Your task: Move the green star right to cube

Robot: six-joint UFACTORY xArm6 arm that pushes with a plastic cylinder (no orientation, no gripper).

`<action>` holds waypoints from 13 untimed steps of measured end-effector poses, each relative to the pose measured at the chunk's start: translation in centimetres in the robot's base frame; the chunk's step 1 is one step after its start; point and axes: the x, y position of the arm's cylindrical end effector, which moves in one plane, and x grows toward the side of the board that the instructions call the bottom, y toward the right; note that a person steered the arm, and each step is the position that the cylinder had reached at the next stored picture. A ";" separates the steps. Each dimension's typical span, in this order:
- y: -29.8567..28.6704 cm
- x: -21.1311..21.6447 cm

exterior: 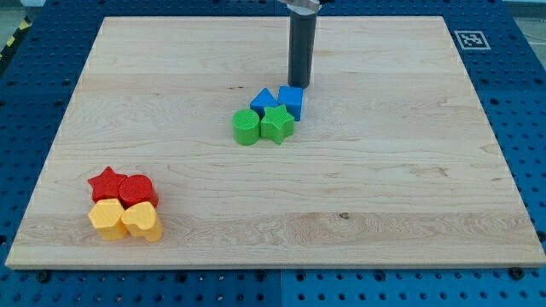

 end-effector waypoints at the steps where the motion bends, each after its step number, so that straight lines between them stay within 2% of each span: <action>1: -2.9 0.0; 2: -7.9 1.6; 4: -10.2 6.7; 5: -7.7 7.8; 7: 1.9 7.9; 10: 0.3 12.5; 11: 1.0 16.0; 12: 5.6 17.2; 13: 8.4 14.7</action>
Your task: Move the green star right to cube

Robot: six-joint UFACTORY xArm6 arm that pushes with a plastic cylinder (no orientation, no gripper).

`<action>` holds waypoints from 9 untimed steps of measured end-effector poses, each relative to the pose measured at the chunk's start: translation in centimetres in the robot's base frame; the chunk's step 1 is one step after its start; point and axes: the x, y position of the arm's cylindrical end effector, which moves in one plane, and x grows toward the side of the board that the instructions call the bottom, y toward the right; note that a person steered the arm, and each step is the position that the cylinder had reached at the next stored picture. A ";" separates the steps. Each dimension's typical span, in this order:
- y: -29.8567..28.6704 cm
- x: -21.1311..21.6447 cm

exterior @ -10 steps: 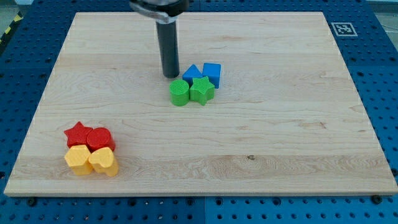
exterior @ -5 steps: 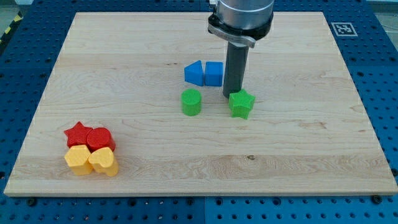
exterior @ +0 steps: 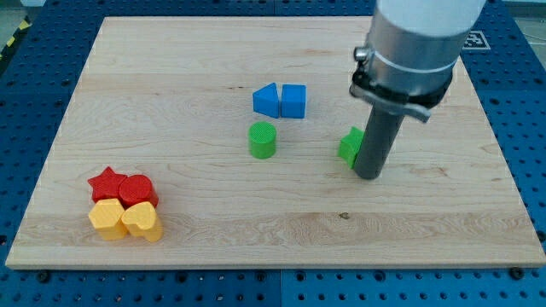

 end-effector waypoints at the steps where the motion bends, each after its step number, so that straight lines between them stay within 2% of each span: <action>1: 0.0 -2.9; 3: -0.7 2.7; 6: -0.7 -6.4; 8: 1.6 -7.5; 9: 5.4 -7.7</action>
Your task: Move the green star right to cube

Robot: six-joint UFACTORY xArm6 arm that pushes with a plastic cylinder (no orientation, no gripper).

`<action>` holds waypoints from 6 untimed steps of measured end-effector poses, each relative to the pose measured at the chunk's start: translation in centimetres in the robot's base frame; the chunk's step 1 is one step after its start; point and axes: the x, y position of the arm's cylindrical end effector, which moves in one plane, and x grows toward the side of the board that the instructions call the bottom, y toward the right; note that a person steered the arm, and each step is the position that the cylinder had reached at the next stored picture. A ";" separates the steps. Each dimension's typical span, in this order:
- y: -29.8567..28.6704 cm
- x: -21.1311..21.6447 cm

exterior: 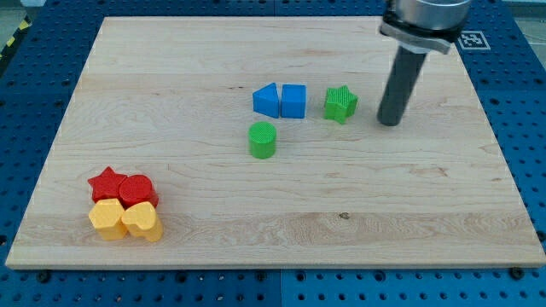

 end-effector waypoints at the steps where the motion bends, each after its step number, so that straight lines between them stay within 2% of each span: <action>1: 3.2 -1.9; 2: 3.0 -2.8; 6: -4.0 -1.7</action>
